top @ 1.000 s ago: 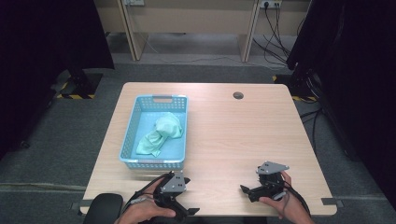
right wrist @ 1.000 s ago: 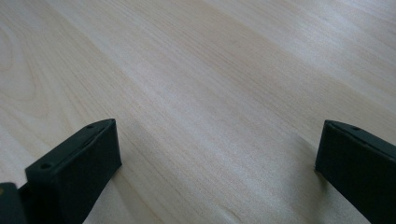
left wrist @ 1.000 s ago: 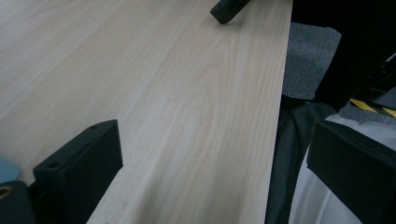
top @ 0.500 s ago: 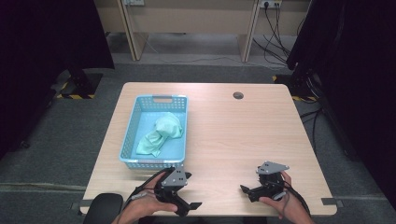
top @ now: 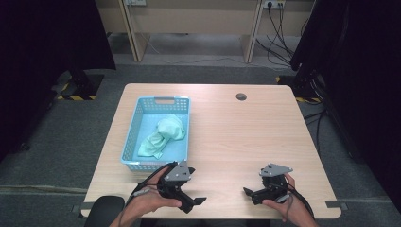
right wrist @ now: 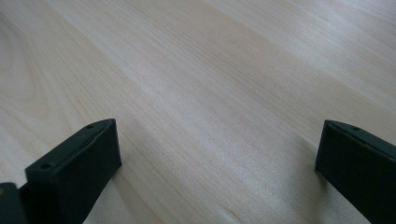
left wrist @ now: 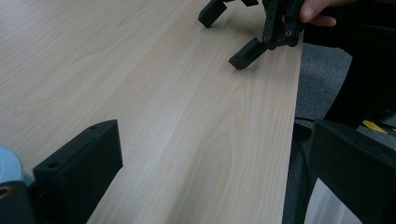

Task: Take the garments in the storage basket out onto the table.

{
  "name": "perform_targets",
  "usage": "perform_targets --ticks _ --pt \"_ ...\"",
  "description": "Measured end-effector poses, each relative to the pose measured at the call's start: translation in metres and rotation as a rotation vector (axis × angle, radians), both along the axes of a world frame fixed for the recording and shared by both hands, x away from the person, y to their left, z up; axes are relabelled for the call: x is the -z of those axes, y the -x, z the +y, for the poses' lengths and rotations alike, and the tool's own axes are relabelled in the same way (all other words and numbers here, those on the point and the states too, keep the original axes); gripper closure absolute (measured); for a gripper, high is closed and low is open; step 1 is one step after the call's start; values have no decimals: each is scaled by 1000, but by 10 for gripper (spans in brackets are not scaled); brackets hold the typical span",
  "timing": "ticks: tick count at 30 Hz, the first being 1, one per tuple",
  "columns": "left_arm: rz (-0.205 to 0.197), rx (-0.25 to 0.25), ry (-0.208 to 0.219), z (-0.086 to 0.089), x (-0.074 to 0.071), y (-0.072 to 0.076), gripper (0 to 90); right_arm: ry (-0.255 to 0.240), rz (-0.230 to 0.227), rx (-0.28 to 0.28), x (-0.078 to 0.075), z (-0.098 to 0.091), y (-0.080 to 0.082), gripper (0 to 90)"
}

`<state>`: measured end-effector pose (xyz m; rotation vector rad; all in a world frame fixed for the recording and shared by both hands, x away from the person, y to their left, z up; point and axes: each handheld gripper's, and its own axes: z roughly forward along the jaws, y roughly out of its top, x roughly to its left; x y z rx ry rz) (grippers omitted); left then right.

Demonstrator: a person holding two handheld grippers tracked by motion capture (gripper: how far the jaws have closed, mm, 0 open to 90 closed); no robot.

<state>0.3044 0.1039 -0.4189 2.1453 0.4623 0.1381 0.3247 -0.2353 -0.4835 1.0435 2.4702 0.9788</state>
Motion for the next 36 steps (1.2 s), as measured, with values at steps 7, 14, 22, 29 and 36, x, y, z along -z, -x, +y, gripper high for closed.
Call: perform_targets --ticks 7,14,22,29,36 --pt "-9 -19 -3 0 -13 -7 28 1 -1 -1 0 0 0 3" --pt "-13 -43 -3 3 -20 -12 28 0 2 1 0 0 0 3" --pt "-26 -85 0 10 -31 -21 29 1 1 1 0 0 0 3" --pt "-35 -118 -3 18 -41 -31 30 0 0 -1 0 0 0 3" --pt "-41 -142 2 24 -46 -38 31 0 1 1 0 0 0 3"
